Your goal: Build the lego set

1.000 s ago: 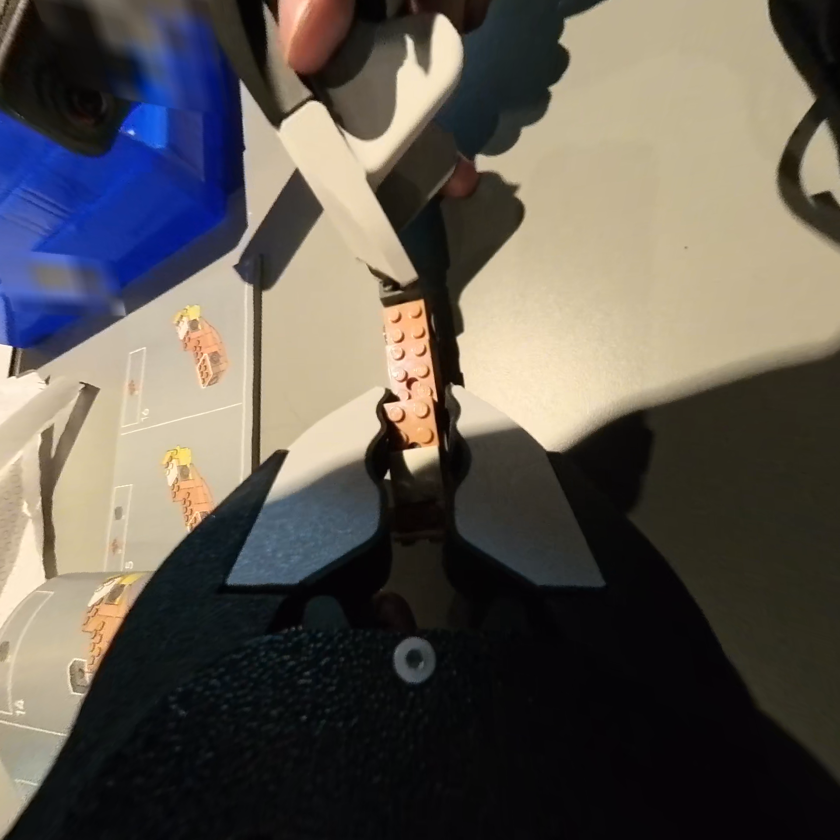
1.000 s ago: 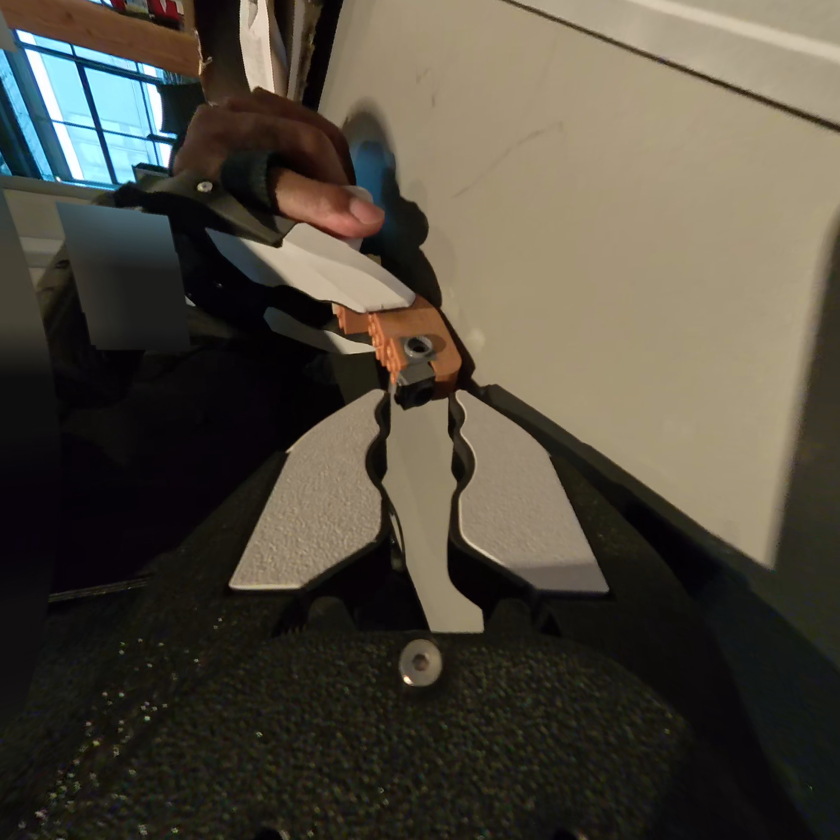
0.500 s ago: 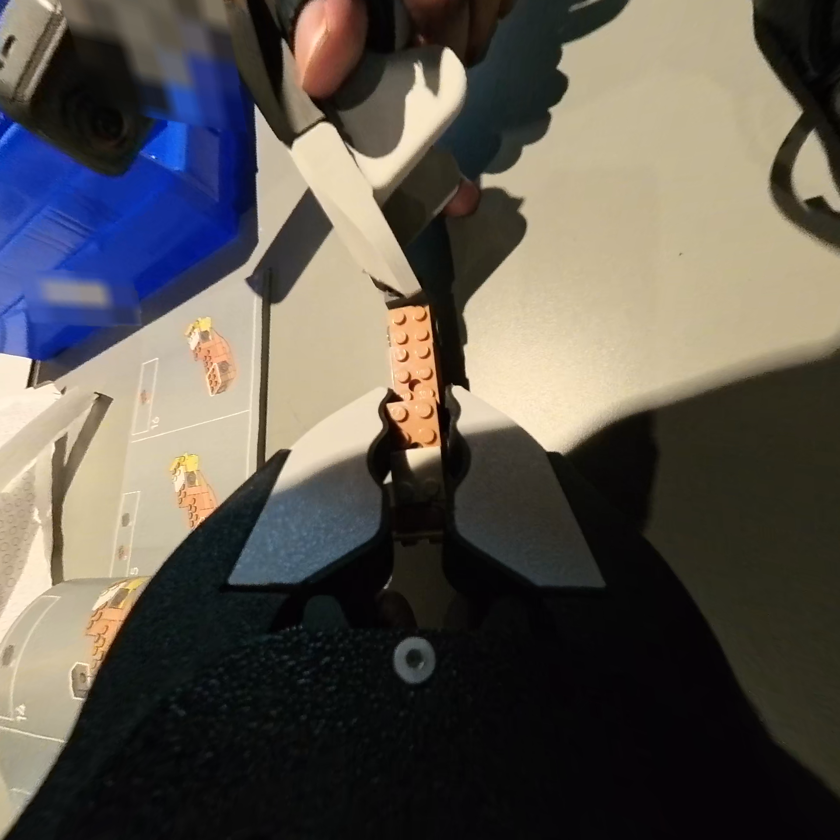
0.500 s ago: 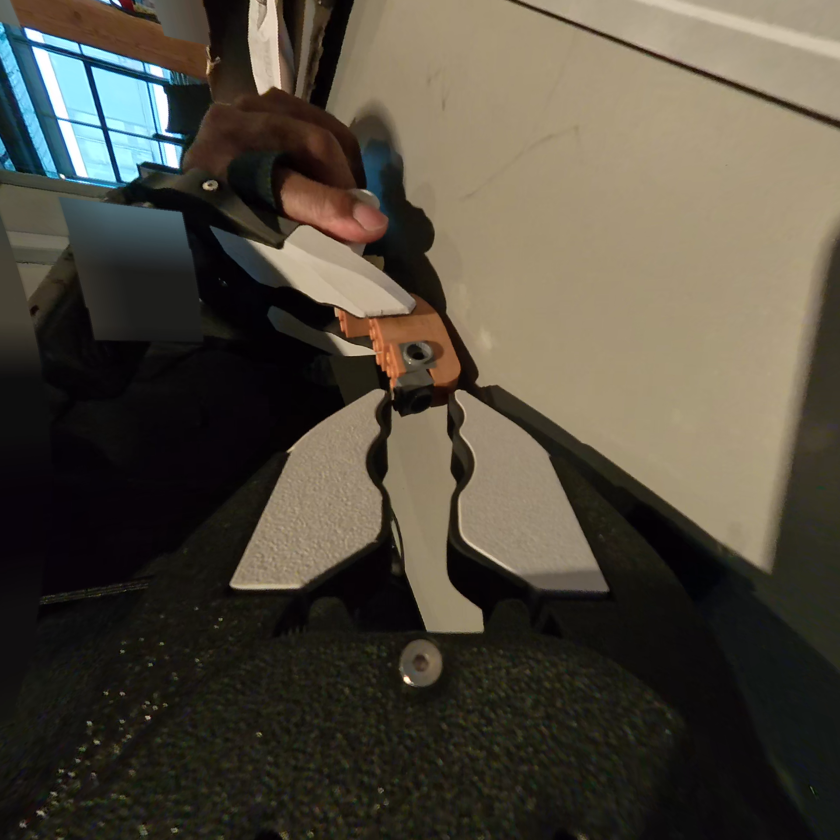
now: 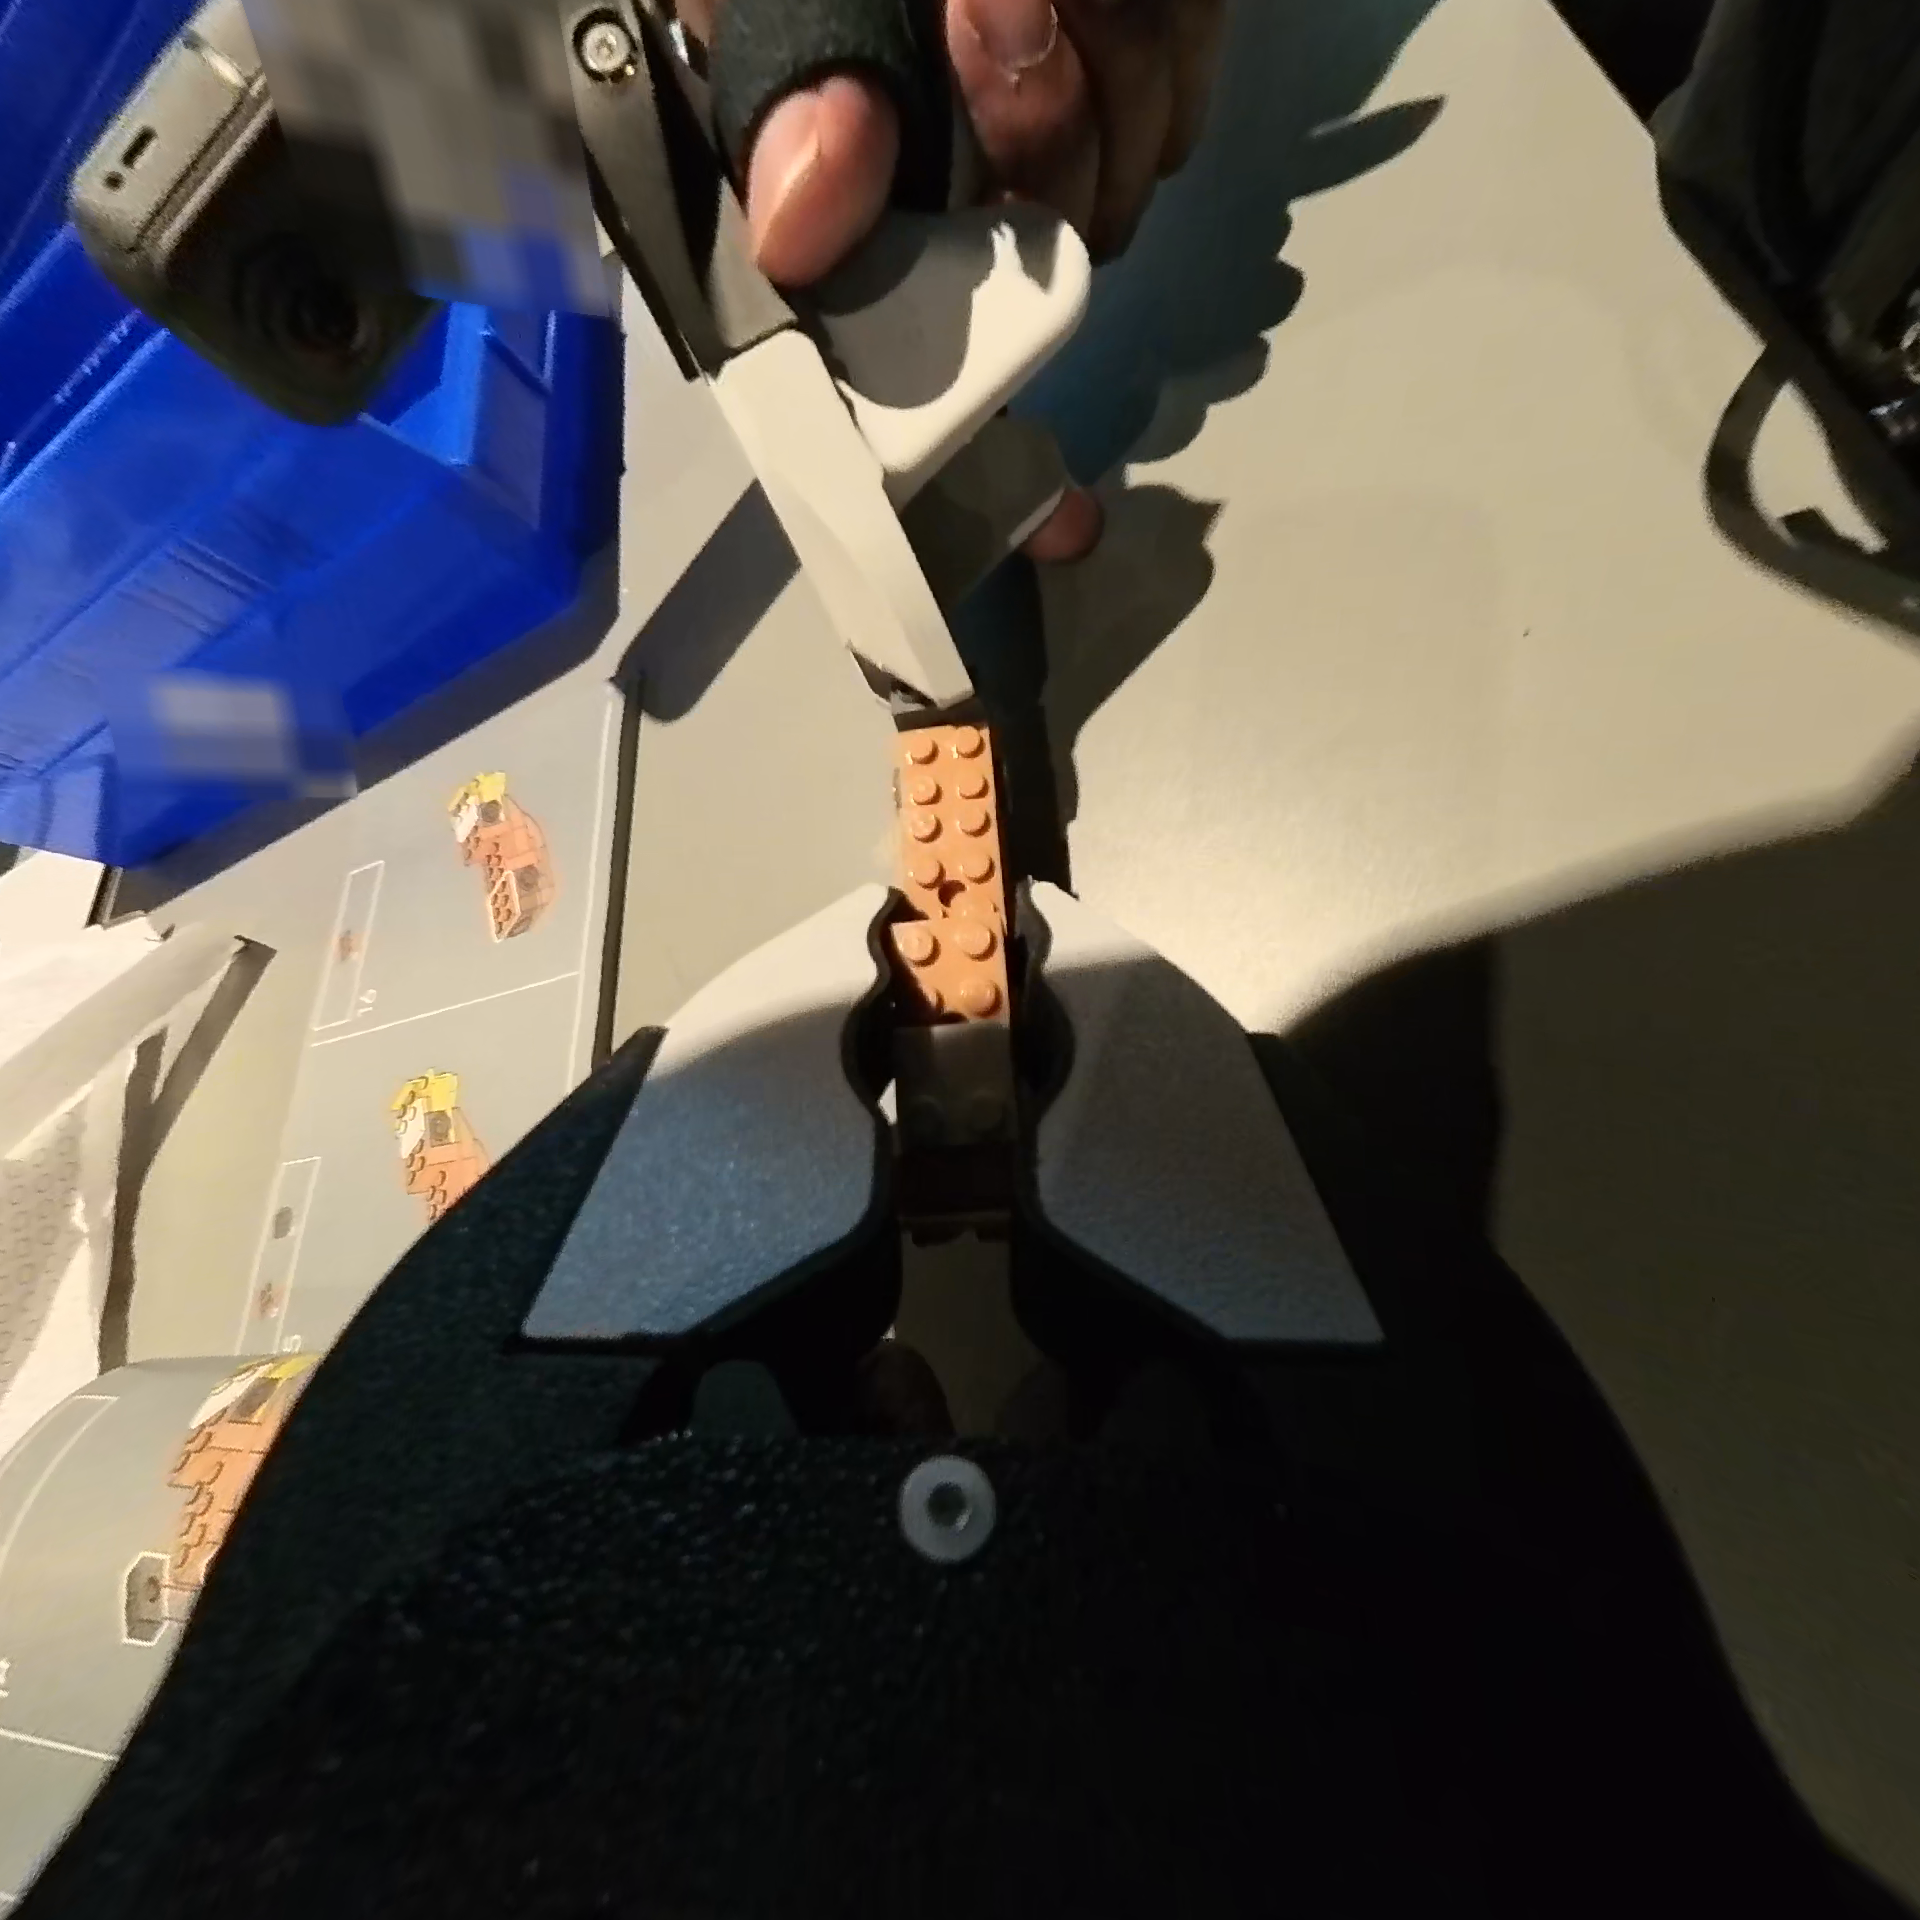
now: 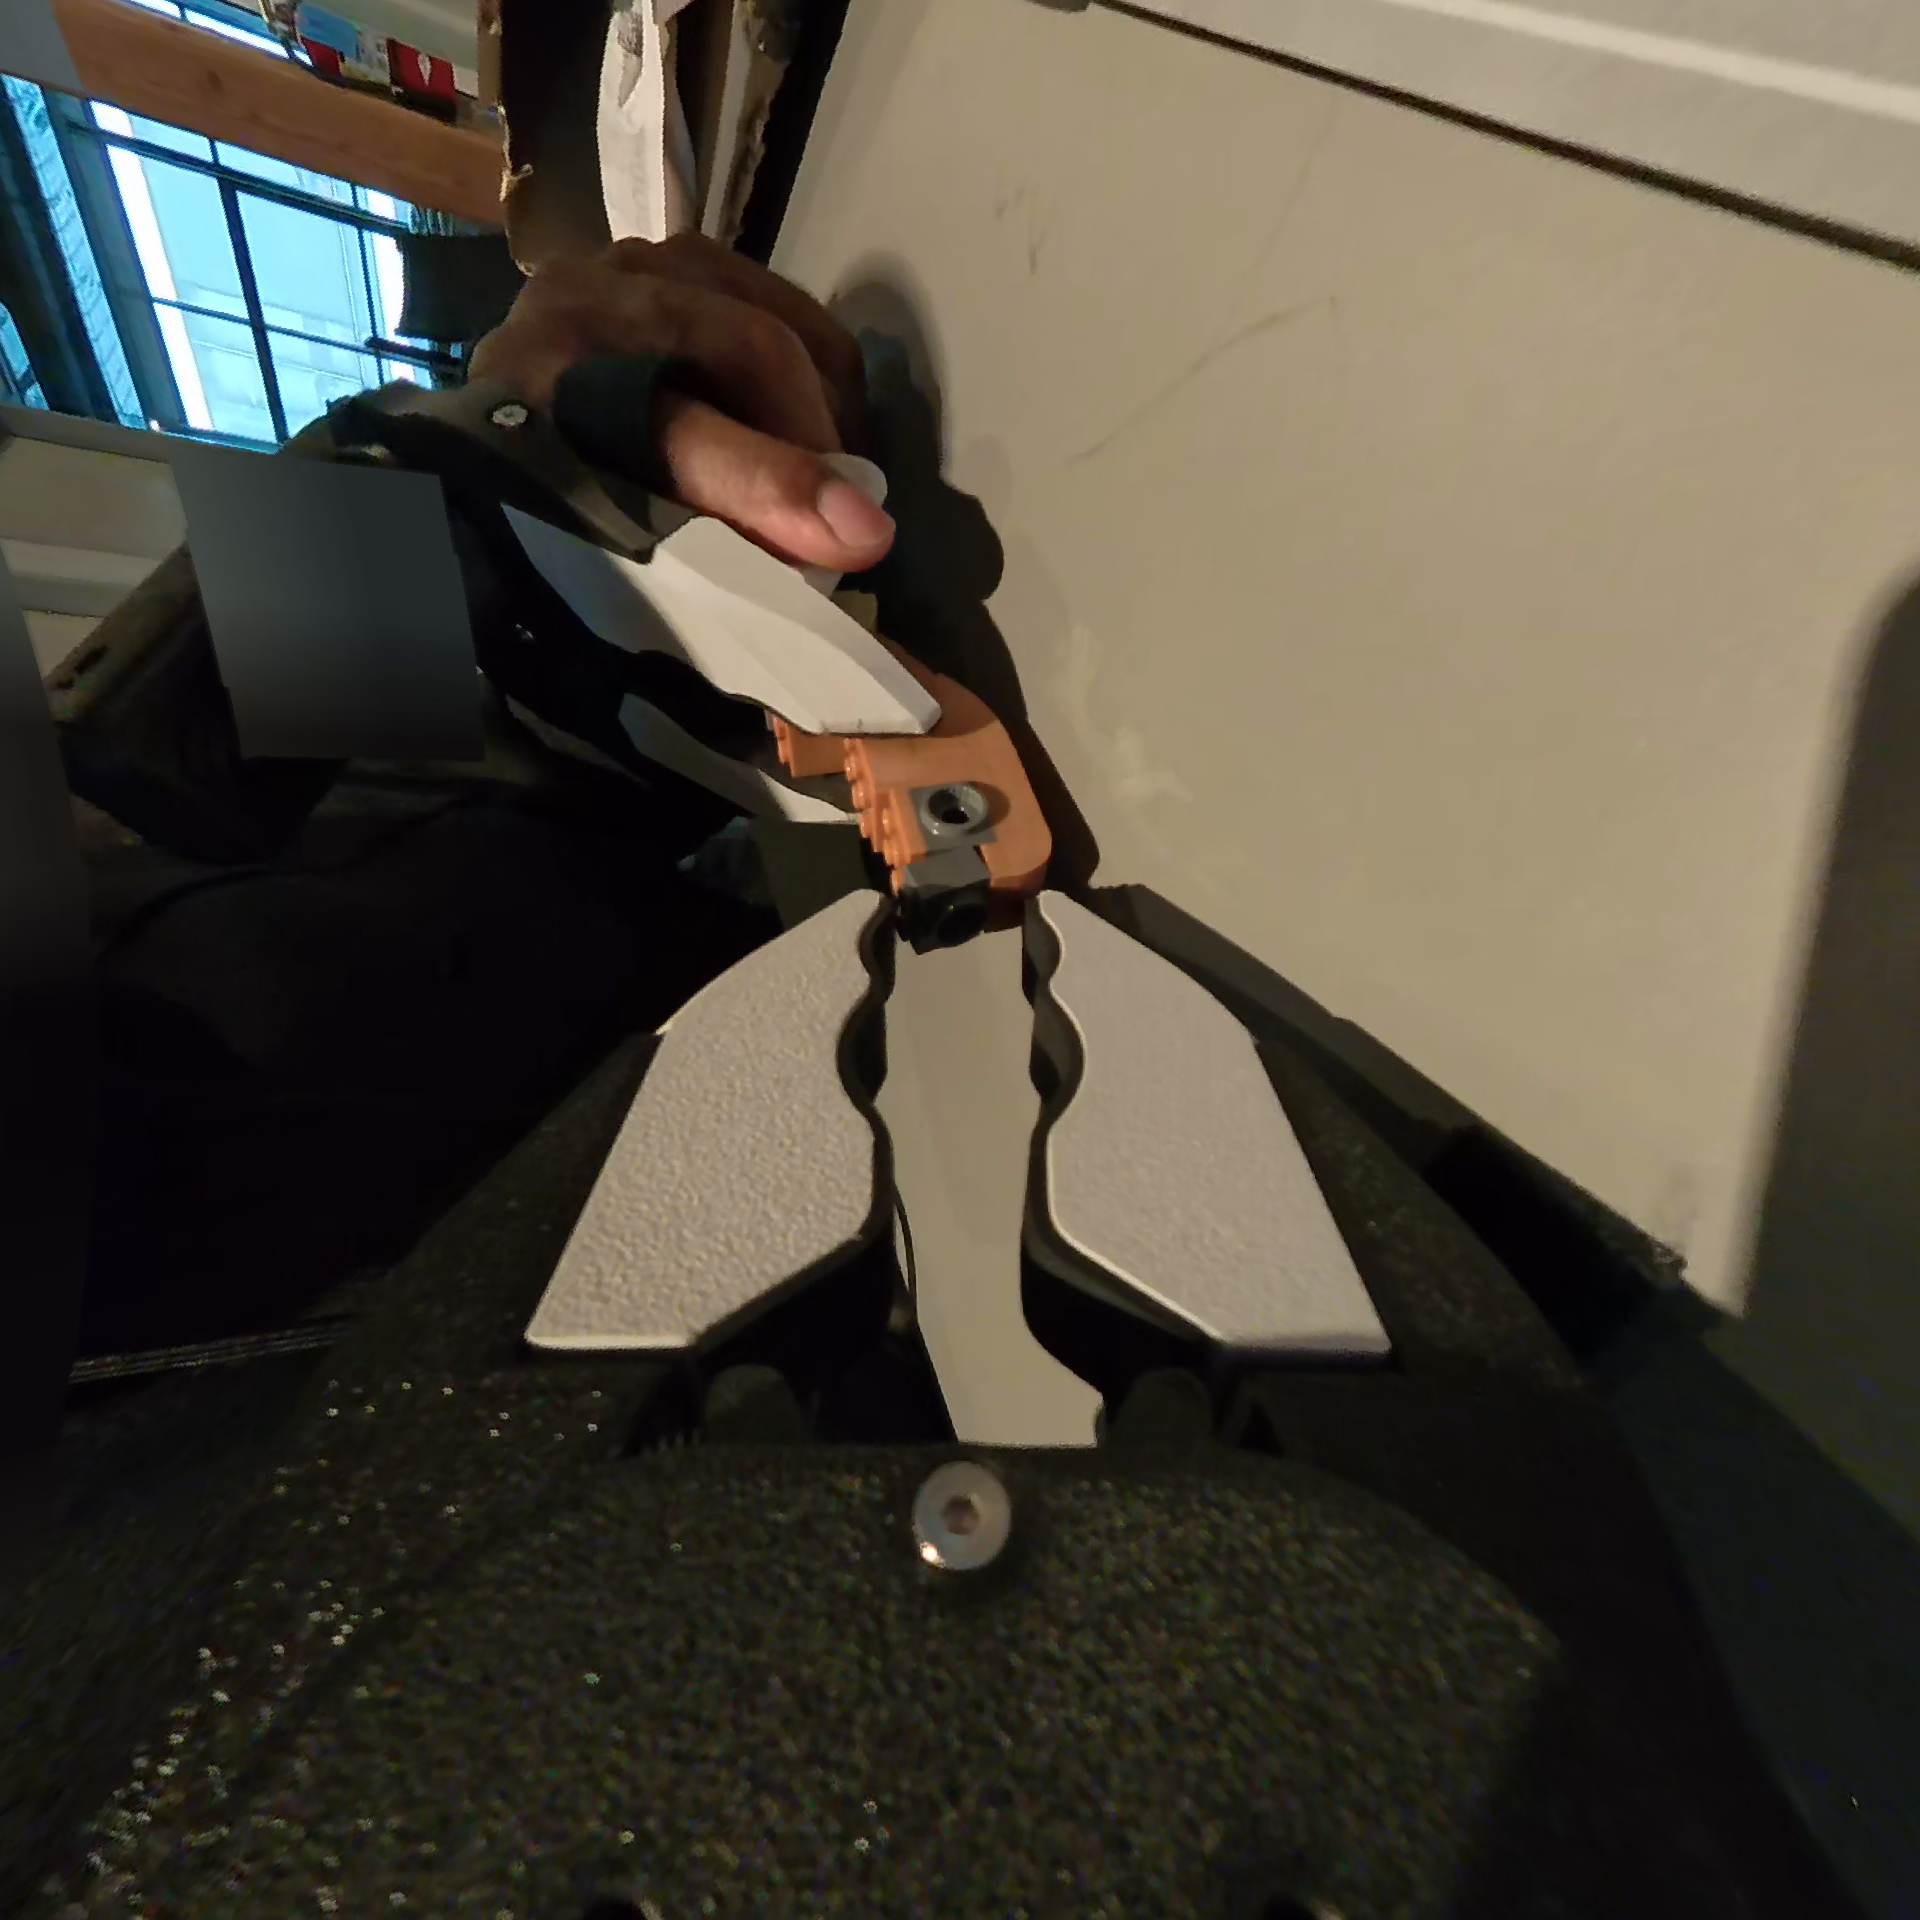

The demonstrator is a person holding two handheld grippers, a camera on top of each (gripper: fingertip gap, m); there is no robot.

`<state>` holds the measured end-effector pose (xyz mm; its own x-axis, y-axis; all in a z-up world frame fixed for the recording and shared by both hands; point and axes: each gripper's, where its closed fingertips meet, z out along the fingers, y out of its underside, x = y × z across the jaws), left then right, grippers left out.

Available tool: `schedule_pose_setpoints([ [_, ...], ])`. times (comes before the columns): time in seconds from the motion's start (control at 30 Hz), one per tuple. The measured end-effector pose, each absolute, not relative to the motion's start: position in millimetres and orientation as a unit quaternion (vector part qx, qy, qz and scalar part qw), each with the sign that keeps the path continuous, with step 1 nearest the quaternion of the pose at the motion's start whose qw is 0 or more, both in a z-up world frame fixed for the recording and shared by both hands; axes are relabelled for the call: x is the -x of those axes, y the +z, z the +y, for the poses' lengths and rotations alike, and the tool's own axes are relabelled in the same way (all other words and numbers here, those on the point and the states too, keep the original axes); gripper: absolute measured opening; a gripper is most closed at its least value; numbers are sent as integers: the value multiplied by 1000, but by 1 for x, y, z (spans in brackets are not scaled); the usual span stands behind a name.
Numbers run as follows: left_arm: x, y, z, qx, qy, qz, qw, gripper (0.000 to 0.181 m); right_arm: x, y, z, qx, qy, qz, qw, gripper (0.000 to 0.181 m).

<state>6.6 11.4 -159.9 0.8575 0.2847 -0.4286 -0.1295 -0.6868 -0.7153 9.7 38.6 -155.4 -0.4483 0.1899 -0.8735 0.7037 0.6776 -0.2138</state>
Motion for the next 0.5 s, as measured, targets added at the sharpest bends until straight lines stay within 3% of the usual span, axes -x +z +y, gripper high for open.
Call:
schedule_pose_setpoints([
  [0.33, -6, -158, 12, 873, 283, -32, 395, 18, -11, -151, 39, -273, -299, 793, 454, 29],
  [0.5, -6, -158, 12, 872, 287, -32, 395, 18, -9, -153, 39, -277, -308, 798, 439, 23],
])
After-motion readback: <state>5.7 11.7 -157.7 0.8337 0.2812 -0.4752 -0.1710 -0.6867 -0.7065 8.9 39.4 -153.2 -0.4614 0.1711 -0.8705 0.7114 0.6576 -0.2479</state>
